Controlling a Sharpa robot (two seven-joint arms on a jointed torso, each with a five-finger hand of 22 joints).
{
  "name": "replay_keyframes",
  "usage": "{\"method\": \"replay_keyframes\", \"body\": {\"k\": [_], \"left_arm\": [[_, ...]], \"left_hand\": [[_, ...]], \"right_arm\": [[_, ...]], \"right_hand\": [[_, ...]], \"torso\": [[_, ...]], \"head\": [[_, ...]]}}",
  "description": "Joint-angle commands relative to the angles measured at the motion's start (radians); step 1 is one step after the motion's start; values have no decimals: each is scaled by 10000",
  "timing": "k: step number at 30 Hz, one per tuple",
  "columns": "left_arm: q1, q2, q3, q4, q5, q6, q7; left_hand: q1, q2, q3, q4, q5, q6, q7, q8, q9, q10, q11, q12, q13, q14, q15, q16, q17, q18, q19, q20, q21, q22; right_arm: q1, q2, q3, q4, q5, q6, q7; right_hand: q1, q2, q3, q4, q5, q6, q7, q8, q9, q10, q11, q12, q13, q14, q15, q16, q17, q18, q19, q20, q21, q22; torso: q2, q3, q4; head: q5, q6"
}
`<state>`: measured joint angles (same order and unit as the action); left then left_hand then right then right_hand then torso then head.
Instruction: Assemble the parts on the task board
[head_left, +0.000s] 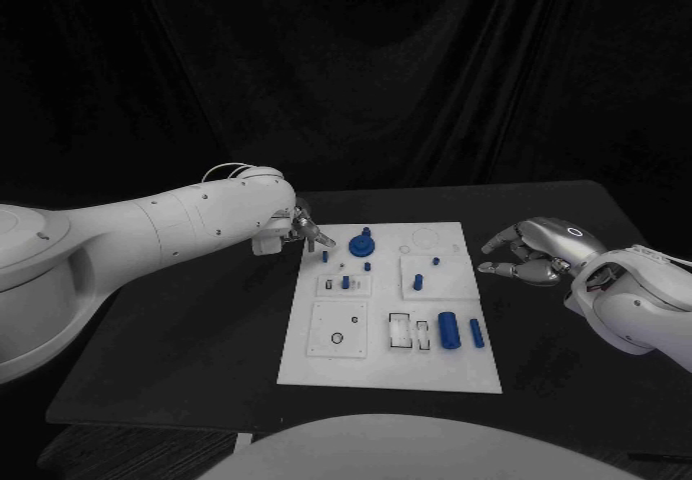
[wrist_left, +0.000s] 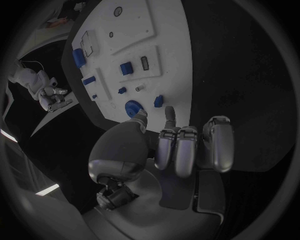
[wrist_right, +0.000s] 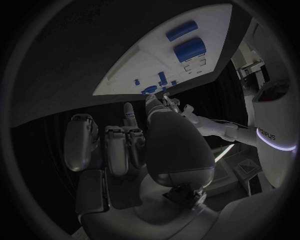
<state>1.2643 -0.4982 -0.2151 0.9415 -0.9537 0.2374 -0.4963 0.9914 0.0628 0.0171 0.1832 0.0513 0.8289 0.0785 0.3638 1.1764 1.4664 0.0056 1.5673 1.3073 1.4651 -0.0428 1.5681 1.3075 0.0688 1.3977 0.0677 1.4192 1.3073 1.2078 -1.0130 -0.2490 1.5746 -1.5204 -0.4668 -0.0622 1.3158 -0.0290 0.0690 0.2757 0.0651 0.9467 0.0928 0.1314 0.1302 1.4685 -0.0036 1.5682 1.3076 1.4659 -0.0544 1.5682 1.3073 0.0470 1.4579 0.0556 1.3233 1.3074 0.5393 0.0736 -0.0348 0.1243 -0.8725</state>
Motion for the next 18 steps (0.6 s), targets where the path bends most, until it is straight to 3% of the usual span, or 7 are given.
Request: {"method": "replay_keyframes", "body": {"k": [1, 18], "left_arm": [[-44, 38, 7, -50, -95, 52, 361], [-268, 259, 8, -429, -97, 168, 592]], "left_hand": [[111, -6, 1, -55, -3, -77, -5, -81, -31, 1044, 21, 35, 2635, 1057, 6, 27, 2633, -91, -59, 15, -52, 939], [382, 152, 95, -239, 69, -92, 47, -335, -139, 1044, 76, 35, 2635, 1057, 63, 27, 2633, -78, -110, 72, -107, 926]], "right_arm": [[-25, 5, 8, 7, 6, -14, -16], [-29, 39, 8, 5, 6, -31, 4]], "right_hand": [[-15, 31, -28, -8, 32, 80, 22, -69, 8, 1022, 71, 26, 2632, 1049, -19, 26, 2635, 100, -67, 3, -46, 1877], [-2, 35, -27, -17, 41, 85, 25, -72, 8, 1022, 72, 26, 2632, 1049, -18, 26, 2635, 100, -66, 3, -47, 1877]], "torso": [[-2, 2, 13], [6, -6, -4]], "head": [[-25, -2], [-43, -2]]}}
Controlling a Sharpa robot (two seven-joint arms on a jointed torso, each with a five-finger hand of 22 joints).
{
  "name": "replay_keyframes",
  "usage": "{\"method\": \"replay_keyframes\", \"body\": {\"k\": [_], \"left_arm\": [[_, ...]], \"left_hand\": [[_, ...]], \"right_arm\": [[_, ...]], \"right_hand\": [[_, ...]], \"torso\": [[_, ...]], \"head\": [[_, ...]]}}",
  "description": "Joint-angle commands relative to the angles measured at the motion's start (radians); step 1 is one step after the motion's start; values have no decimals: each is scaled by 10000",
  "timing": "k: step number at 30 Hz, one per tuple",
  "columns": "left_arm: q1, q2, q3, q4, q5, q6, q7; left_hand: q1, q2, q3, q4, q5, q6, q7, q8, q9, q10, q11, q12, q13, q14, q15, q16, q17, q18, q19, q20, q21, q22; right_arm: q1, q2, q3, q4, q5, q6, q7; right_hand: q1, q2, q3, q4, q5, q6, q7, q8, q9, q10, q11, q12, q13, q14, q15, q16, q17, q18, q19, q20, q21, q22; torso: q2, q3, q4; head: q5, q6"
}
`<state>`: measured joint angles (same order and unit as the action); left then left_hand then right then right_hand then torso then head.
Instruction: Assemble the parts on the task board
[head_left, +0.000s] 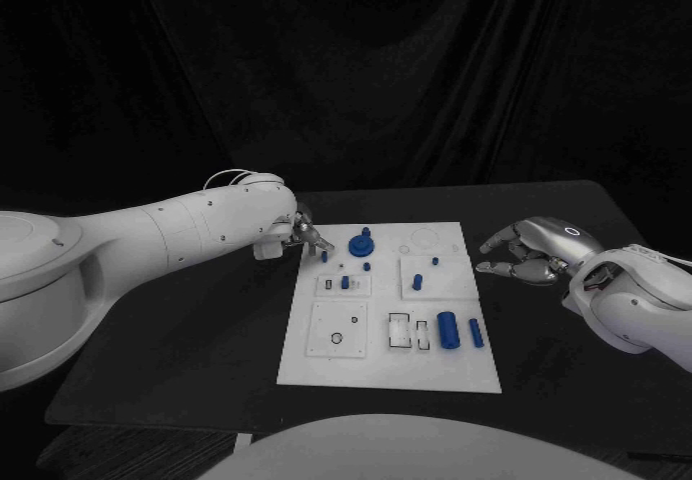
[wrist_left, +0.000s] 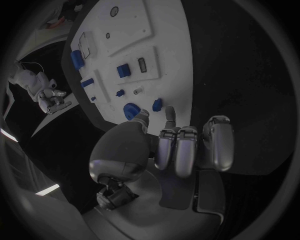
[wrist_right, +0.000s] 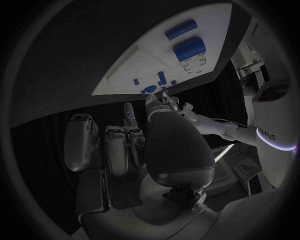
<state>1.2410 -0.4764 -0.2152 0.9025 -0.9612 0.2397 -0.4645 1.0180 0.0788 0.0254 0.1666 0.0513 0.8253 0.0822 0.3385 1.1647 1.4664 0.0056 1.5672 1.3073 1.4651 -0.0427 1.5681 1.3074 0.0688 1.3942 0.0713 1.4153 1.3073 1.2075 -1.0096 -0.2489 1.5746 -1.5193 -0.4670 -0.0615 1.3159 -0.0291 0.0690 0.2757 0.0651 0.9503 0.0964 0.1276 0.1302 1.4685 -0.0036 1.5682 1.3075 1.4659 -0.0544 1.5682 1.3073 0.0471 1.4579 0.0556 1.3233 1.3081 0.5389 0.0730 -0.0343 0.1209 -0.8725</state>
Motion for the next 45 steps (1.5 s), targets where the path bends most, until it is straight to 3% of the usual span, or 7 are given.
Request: {"method": "replay_keyframes", "body": {"k": [1, 16, 26, 41, 45], "left_arm": [[-46, 56, 9, -57, -21, 157, 280], [-106, 149, 10, -140, -21, 285, 291], [-111, 170, 10, -123, -21, 321, 287], [-111, 181, 10, -123, -21, 244, 517], [-111, 175, 10, -104, -21, 195, 639]], "left_hand": [[117, -8, 11, -73, 69, -56, 10, -82, -22, 1044, 75, 36, 2635, 1057, 62, 27, 2634, -78, -75, 35, -69, 926], [270, 102, 94, -202, 161, 41, 13, -191, -79, 1044, 86, 36, 2635, 1057, 81, 27, 2634, -77, -80, 61, -80, 944], [642, 248, 307, -560, 677, 286, -47, -332, -115, 1044, 45, 36, 2635, 1057, 57, 27, 2634, -71, -85, 56, -108, 979], [1128, 464, 792, -985, 1059, 433, -147, -513, -146, 1044, -48, 36, 2635, 1057, -23, 27, 2634, -69, -79, -16, -143, 1019], [1237, 477, 1087, -1153, 1447, 509, -179, -598, -162, 1044, -78, 36, 2635, 1057, -52, 27, 2634, -71, -67, -49, -153, 1047]], "right_arm": [[-26, 5, 6, 7, -5, -33, -3], [-27, 11, 6, 4, -5, -39, -4], [-49, 19, 6, 0, -5, -13, -10], [-57, -6, 6, 4, -5, 42, -16], [-58, 0, 6, -5, -5, 52, -22]], "right_hand": [[-3, 35, -27, -17, 41, 48, -11, -35, 8, 1023, 72, 26, 2633, 1049, -18, 26, 2635, 100, -66, 3, -47, 1870], [10, 44, -26, -26, 46, 58, -6, -38, 9, 1023, 74, 26, 2633, 1049, -16, 26, 2635, 103, -73, 3, -65, 1865], [10, 52, -28, -26, 43, 63, -3, -42, 10, 1023, 77, 26, 2633, 1049, -15, 26, 2635, 100, -67, 4, -55, 1869], [15, 62, -27, -30, 44, 67, -1, -45, 10, 1023, 78, 26, 2633, 1049, -14, 26, 2635, 105, -75, 4, -75, 1863], [18, 65, -29, -33, 46, 70, -1, -48, 10, 1023, 79, 26, 2633, 1049, -13, 26, 2635, 107, -81, 5, -89, 1859]], "torso": [[9, 4, -2], [2, 15, 20], [2, 10, 18], [5, 7, 22], [-3, 9, 12]], "head": [[-15, -2], [-51, -2], [-78, -2], [-16, -2], [8, -2]]}}
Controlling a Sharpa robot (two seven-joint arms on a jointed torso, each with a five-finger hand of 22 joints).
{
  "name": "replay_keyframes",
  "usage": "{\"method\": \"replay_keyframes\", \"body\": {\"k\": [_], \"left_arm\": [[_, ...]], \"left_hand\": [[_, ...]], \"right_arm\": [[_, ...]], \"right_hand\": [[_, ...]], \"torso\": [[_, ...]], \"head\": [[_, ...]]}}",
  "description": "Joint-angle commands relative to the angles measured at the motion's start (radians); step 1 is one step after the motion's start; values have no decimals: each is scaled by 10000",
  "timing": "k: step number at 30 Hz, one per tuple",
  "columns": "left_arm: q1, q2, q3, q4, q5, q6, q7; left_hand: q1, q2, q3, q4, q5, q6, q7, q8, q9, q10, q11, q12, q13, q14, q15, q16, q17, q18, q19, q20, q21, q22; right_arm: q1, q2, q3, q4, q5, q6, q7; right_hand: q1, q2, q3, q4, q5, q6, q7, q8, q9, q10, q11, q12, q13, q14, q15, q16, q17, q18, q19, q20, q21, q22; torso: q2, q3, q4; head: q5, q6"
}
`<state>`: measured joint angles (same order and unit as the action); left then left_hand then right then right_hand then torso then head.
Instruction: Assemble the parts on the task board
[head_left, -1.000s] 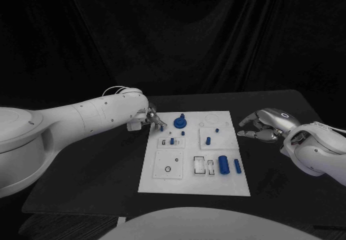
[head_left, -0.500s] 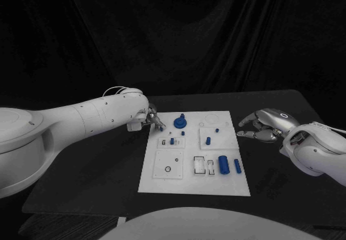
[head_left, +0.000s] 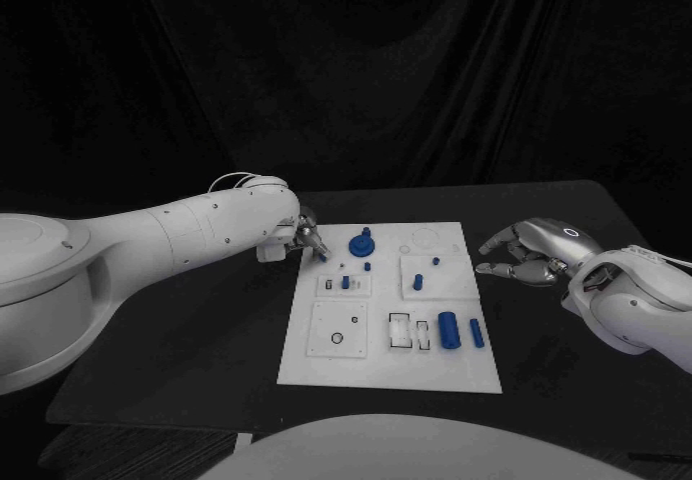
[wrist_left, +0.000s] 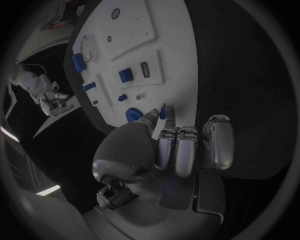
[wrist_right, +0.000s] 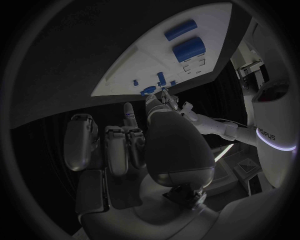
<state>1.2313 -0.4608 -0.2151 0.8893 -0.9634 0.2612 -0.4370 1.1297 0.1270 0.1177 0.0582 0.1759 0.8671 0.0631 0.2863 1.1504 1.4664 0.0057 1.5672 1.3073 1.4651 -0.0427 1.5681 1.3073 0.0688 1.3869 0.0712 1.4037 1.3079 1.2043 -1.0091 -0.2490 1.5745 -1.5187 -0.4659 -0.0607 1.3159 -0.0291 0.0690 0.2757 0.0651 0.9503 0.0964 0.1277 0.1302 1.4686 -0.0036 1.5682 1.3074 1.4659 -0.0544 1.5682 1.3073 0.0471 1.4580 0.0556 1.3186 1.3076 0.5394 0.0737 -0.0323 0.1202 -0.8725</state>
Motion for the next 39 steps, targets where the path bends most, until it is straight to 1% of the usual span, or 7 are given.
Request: {"method": "replay_keyframes", "body": {"k": [1, 9, 18, 22, 27, 31, 39], "left_arm": [[-14, 17, 8, 36, 1, -25, 390], [-14, -16, 8, 57, 1, -9, 492], [-14, -93, 8, 89, 1, -80, 617], [-13, -218, 8, 259, 1, -147, 612], [-5, -526, 9, 780, 1, -288, 388], [39, -924, 9, 1496, 2, -471, -59], [179, -1890, 9, 3215, 2, -1243, -927]], "left_hand": [[136, -10, 231, -102, 287, 111, 7, -94, -22, 1044, -87, 35, 2635, 1057, -55, 27, 2635, -69, 3, -55, -44, 1043], [231, -127, 1062, -461, 1215, 212, -23, -286, -20, 1044, -119, 35, 2635, 1057, -93, 27, 2635, -65, -8, -96, -106, 1078], [78, -239, 1842, -615, 1618, 254, -6, -355, 69, 1044, -115, 35, 2635, 1057, -91, 27, 2635, -64, -8, -96, -141, 1116], [-111, -382, 2219, -657, 1918, 350, -23, -332, 154, 1044, -127, 35, 2635, 1057, -97, 27, 2635, -67, 13, -102, -142, 1148], [-279, -495, 2466, -677, 2040, 478, -50, -291, 220, 1044, -156, 35, 2635, 1057, -123, 27, 2635, -69, 35, -117, -143, 1171], [-473, -591, 2584, -648, 1998, 546, -66, -281, 255, 1044, -178, 35, 2635, 1057, -148, 27, 2635, -70, 51, -138, -152, 1180], [-722, -649, 2755, -593, 2010, 573, -84, -320, 269, 1044, -204, 35, 2635, 1057, -181, 27, 2635, -77, 99, -170, -143, 1206]], "right_arm": [[-27, -4, 8, -6, -11, 45, -32], [-30, 6, 8, -19, -11, 66, -58], [-54, 4, 8, -32, -11, 106, -92], [-71, -13, 8, -27, -11, 105, -100], [-79, -60, 8, -7, -11, 94, -121], [-81, -118, 8, 29, -11, 95, -151], [-81, -221, 8, 112, -11, 99, -210]], "right_hand": [[18, 65, -29, -33, 46, 70, -1, -49, 10, 1022, 79, 26, 2634, 1049, -12, 26, 2635, 106, -81, 5, -41, 1865], [29, 73, -26, -40, 50, 73, 0, -52, 10, 1022, 80, 26, 2634, 1049, -12, 26, 2635, 110, -90, 6, -60, 1859], [90, 107, -6, -81, 123, 85, 4, -66, 11, 1022, 82, 26, 2634, 1049, -9, 26, 2635, 110, -88, 8, -65, 1859], [110, 114, -2, -96, 172, 89, 5, -72, 11, 1022, 84, 26, 2634, 1049, -8, 26, 2635, 114, -95, 9, -82, 1855], [110, 114, -2, -96, 172, 89, 5, -72, 11, 1022, 84, 26, 2634, 1049, -8, 26, 2635, 114, -95, 9, -82, 1855], [115, 116, -2, -101, 194, 92, 6, -75, 10, 1022, 84, 26, 2634, 1049, -7, 26, 2635, 116, -101, 9, -96, 1851], [118, 117, -3, -103, 206, 94, 6, -76, 11, 1022, 85, 26, 2634, 1049, -7, 26, 2635, 115, -98, 9, -91, 1853]], "torso": [[-7, 2, -7], [-15, 4, -15], [-16, 3, -10], [-15, 6, -7], [-27, 19, 4], [-22, 16, 1], [-24, 28, 20]], "head": [[16, -2], [35, -2], [58, -2], [69, -2], [68, -2], [73, -2], [73, -2]]}}
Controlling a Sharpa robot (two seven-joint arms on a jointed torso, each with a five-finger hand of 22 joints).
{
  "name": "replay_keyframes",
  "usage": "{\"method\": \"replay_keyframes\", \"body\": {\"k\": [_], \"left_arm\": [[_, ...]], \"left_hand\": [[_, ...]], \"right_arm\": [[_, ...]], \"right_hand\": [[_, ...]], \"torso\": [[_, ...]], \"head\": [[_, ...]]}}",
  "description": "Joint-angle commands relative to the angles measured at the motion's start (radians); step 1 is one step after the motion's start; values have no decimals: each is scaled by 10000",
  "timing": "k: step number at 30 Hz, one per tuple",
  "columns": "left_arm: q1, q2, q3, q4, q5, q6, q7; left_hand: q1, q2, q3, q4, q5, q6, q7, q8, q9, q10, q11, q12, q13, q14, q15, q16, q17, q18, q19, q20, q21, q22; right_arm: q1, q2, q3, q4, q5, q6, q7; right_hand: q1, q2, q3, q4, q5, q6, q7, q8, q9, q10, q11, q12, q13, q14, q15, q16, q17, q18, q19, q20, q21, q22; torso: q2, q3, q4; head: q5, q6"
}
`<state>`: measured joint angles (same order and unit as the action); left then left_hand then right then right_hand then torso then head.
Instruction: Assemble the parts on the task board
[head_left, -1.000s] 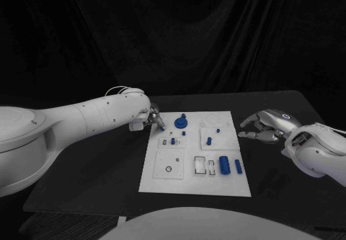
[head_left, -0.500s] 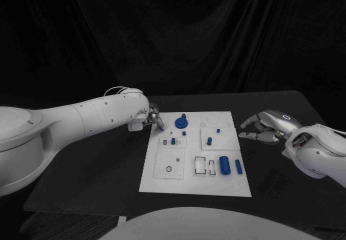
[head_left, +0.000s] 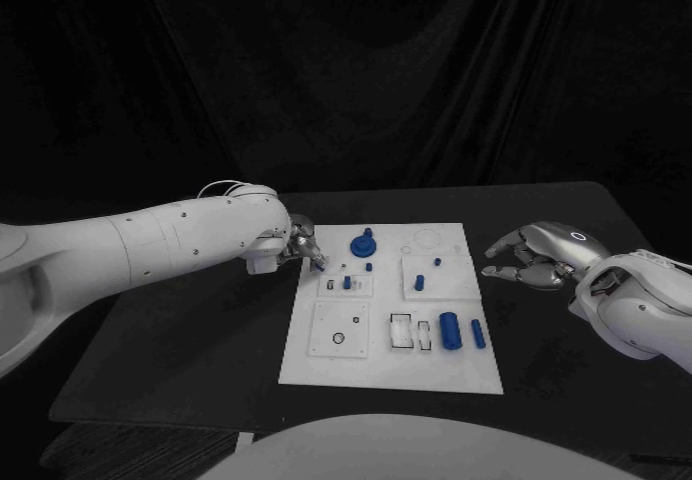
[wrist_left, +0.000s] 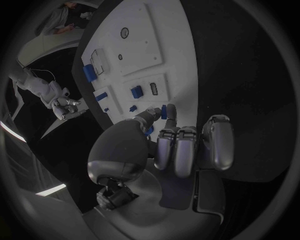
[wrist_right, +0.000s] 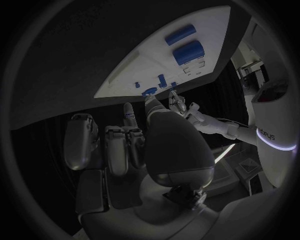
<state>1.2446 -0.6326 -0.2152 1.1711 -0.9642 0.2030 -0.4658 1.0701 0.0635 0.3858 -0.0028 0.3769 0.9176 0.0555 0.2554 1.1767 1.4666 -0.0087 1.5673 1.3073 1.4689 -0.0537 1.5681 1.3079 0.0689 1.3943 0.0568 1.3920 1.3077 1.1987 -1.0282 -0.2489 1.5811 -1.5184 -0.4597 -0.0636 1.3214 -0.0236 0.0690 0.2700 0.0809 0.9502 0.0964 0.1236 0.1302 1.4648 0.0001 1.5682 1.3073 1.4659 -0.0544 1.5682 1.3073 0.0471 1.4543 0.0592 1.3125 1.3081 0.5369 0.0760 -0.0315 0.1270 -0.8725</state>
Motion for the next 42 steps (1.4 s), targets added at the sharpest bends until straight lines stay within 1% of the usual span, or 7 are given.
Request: {"method": "replay_keyframes", "body": {"k": [1, 6, 15, 21, 25, 37, 42], "left_arm": [[53, -249, 10, 535, 10, -714, -693], [71, -535, 9, 1067, 10, -818, -873], [68, -717, 6, 1637, 10, -1033, -855], [21, -631, 5, 1677, 10, -1067, -792], [-25, -583, 5, 1649, 10, -1057, -764], [-106, -420, 4, 1563, 10, -969, -713], [-134, -382, 4, 1541, 10, -895, -710]], "left_hand": [[-180, -15, 102, 40, -21, 72, -7, -19, 8, 1042, -61, 35, 2635, 1019, -73, 27, 2629, -77, 24, -31, -35, 1205], [-373, 8, 186, 149, -263, 90, -6, -53, 19, 1042, -63, 35, 2635, 1019, -80, 27, 2629, -74, 25, -43, -65, 1199], [-396, 24, 210, 166, -278, 92, -9, -60, 21, 1042, -64, 35, 2635, 1019, -81, 27, 2629, -74, 28, -44, -68, 1200], [-399, 33, 234, 168, -274, 74, -9, -75, 19, 1042, -63, 35, 2635, 1019, -81, 27, 2629, -71, 20, -45, -80, 1194], [-402, 39, 245, 170, -276, 66, -8, -82, 18, 1042, -62, 35, 2635, 1019, -81, 27, 2629, -73, 26, -45, -75, 1198], [-406, 47, 255, 175, -281, 64, -7, -86, 18, 1042, -61, 35, 2635, 1019, -81, 27, 2629, -79, 43, -45, -59, 1212], [-406, 47, 255, 175, -281, 64, -7, -86, 18, 1042, -61, 35, 2635, 1019, -81, 27, 2629, -79, 43, -45, -59, 1212]], "right_arm": [[-26, -39, 7, 52, -13, 39, -185], [-26, -70, 7, 69, -13, 48, -200], [-32, -84, 6, 77, -13, 95, -237], [-37, -98, 6, 78, -13, 106, -245], [-39, -102, 6, 85, -13, 116, -244], [-42, -116, 6, 99, -13, 69, -216], [-43, -114, 6, 99, -13, 57, -209]], "right_hand": [[63, 62, -3, -46, 48, 94, 6, -35, 10, 1060, 48, 26, 2635, 1049, -7, 26, 2635, 116, -61, -27, -30, 1848], [63, 62, -3, -46, 48, 94, 6, -35, 10, 1060, 48, 26, 2635, 1049, -7, 26, 2635, 116, -61, -27, -30, 1848], [68, 63, -6, -51, 70, 99, 5, -40, 11, 1060, 49, 26, 2635, 1049, -6, 26, 2635, 119, -69, -26, -48, 1843], [70, 64, -6, -52, 73, 100, 5, -40, 11, 1060, 49, 26, 2635, 1049, -6, 26, 2635, 122, -74, -26, -59, 1840], [70, 64, -6, -52, 73, 100, 5, -40, 11, 1060, 49, 26, 2635, 1049, -6, 26, 2635, 122, -74, -26, -59, 1840], [72, 70, -7, -54, 87, 110, 6, -42, 12, 1060, 49, 26, 2635, 1049, -5, 26, 2635, 123, -78, -25, -70, 1837], [72, 70, -7, -54, 87, 110, 6, -42, 12, 1060, 49, 26, 2635, 1049, -5, 26, 2635, 123, -78, -25, -70, 1837]], "torso": [[4, 2, 13], [9, -18, 15], [28, -31, 5], [40, -25, 20], [33, -22, -11], [23, -24, -29], [16, -22, -16]], "head": [[6, -2], [32, -2], [103, -2], [110, -2], [159, -2], [198, -2], [174, -2]]}}
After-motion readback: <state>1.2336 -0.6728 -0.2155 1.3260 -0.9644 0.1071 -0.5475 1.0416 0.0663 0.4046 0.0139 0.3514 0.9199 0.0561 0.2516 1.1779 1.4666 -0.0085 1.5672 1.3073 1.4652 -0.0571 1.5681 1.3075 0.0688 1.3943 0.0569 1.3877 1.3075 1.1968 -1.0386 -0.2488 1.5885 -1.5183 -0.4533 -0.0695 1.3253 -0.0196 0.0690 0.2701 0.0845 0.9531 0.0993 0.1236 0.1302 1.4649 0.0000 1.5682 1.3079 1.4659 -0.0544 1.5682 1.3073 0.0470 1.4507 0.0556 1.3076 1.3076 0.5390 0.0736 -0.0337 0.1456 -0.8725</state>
